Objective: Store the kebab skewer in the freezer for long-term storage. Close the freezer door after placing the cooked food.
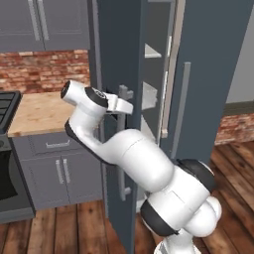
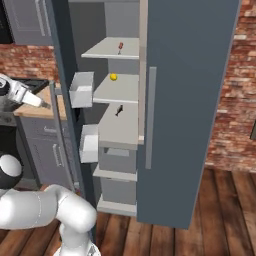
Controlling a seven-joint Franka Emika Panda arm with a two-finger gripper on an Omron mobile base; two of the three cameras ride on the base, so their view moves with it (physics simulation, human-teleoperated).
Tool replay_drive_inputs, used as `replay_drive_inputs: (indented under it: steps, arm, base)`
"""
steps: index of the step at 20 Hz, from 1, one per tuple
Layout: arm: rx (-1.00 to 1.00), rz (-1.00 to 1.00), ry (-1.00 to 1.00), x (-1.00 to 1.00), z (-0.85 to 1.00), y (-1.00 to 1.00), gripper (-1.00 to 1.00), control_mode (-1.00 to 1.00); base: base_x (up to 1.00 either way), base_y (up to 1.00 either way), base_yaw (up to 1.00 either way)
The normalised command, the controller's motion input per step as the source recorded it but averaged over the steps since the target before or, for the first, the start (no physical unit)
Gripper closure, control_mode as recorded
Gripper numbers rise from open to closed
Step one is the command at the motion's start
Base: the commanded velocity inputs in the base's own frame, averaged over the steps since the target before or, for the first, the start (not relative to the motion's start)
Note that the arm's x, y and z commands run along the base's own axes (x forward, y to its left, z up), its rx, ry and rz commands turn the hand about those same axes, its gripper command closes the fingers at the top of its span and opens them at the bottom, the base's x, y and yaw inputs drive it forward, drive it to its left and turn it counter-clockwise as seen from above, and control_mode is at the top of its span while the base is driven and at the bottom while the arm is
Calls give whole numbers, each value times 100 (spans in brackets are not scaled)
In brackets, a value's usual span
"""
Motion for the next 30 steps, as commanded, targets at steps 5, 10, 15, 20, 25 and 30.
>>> replay_drive_inputs:
  steps: [5,10,15,20,25,30]
  arm:
    - [0,19,0,20,-1,-100,-100,-100]
    - [0,35,-1,53,0,-100,-100,-100]
    - [3,36,0,75,0,-100,-100,-100]
    - [16,28,0,98,0,-88,-100,-100]
    - [10,4,3,100,2,-42,-100,-100]
    - [6,3,3,87,12,-20,-100,-100]
  base:
    - [0,0,0]
    - [0,0,0]
    - [0,0,0]
    - [0,0,0]
    - [0,0,0]
    - [0,0,0]
